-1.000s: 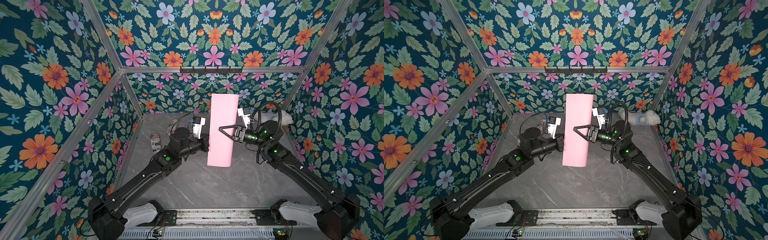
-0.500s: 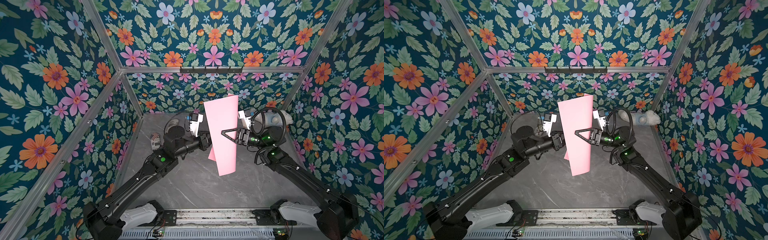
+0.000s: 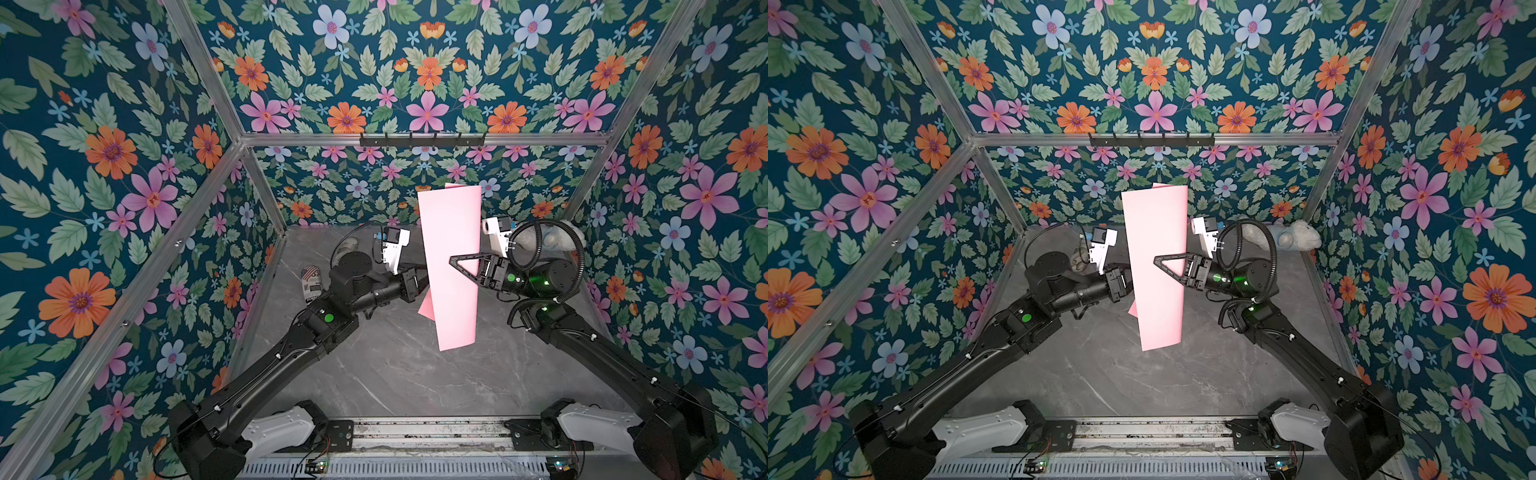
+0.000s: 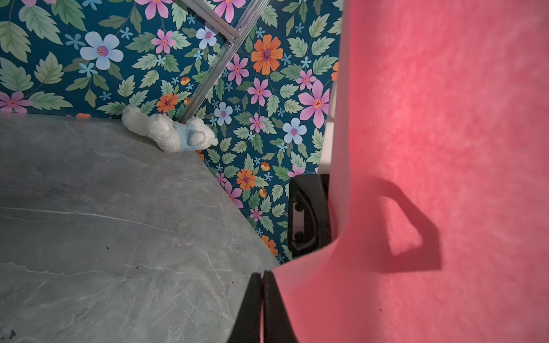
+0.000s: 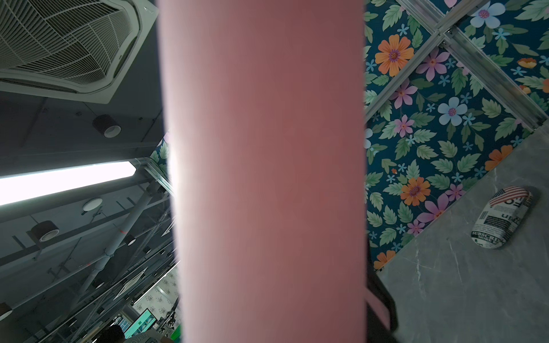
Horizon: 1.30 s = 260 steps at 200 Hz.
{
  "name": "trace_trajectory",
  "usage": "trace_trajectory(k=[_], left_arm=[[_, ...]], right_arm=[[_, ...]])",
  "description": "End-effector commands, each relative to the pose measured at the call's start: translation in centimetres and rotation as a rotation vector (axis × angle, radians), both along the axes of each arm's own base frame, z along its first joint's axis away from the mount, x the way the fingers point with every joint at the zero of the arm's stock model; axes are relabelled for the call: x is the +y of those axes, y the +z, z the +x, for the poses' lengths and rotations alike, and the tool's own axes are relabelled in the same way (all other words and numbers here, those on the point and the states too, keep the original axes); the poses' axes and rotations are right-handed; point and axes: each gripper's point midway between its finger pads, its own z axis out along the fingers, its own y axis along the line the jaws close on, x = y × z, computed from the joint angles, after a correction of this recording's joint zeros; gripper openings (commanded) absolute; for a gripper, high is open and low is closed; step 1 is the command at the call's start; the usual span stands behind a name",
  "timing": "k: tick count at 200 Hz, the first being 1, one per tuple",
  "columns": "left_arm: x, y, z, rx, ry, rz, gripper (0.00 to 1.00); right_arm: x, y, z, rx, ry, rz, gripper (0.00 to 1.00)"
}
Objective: Fold the rectangular paper in half along the long edge
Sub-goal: Fold the paper.
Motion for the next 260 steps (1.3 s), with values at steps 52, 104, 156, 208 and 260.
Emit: trace_trajectory(k=[52, 104, 156, 208, 260], left_arm=[[-0.1, 0.6, -0.3, -0.016, -0.012, -0.022, 0.00], [-0.1, 0.6, -0.4, -0.017, -0.014, -0.024, 0.00], [0.0, 0.6, -0.5, -0.023, -0.011, -0.019, 0.00], [-0.2, 0.4, -0.5, -0.022, -0.012, -0.016, 0.00], [-0.2, 0.5, -0.8, -0.023, -0.017, -0.022, 0.00]], right_arm=[[-0.7, -0.1, 1.7, 0.001, -0.130, 0.009, 0.48], [-0.7, -0.4, 1.6, -0.001, -0.126, -0.002, 0.43], [-1.8, -0.1, 1.7, -0.008, -0.156, 0.021, 0.40], [-1.9, -0.3, 2.2, -0.002, -0.184, 0.023, 0.43], [-2.5, -0.7, 3.1, 0.017, -0.235, 0.019, 0.44]])
